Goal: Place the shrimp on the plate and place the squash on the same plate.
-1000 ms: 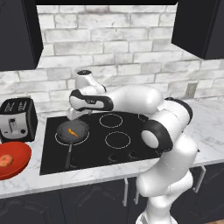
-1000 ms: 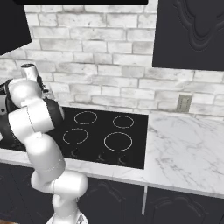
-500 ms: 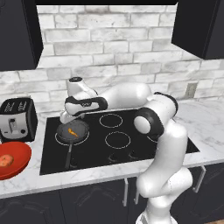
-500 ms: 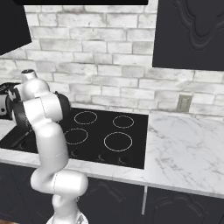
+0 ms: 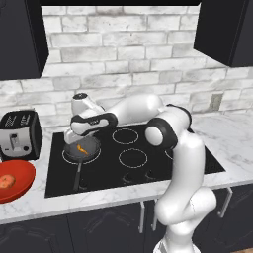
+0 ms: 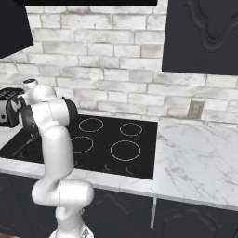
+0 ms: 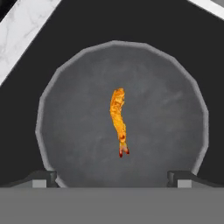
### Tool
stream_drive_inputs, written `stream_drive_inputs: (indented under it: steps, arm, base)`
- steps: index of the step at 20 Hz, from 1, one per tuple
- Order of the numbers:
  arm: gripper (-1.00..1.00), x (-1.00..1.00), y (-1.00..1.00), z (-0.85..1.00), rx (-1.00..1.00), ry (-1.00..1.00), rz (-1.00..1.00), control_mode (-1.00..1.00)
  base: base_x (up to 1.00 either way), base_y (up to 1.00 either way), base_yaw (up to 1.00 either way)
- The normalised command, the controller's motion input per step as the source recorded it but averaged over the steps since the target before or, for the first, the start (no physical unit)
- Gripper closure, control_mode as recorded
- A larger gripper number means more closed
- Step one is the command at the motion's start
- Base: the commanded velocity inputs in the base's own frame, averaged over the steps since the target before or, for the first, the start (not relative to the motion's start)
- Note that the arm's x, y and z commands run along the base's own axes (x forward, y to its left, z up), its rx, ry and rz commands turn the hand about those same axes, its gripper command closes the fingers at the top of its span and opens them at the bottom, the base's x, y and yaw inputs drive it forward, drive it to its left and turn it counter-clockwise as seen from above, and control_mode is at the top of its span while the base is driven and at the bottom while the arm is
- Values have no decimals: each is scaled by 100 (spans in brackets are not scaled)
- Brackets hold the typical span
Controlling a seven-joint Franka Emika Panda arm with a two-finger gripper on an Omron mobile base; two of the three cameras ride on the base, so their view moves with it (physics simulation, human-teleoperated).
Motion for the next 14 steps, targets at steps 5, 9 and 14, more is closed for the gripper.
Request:
stream_drive_inputs:
  steps: [5,9,14]
  arm:
    - [-100,26,0,-22,-2,2,-2,-100]
    - [-100,40,0,-17,-2,0,0,-100]
    - [-100,19,3,-22,-1,0,0,-100]
  base:
    - [0,0,0]
    - [0,0,0]
    - [0,0,0]
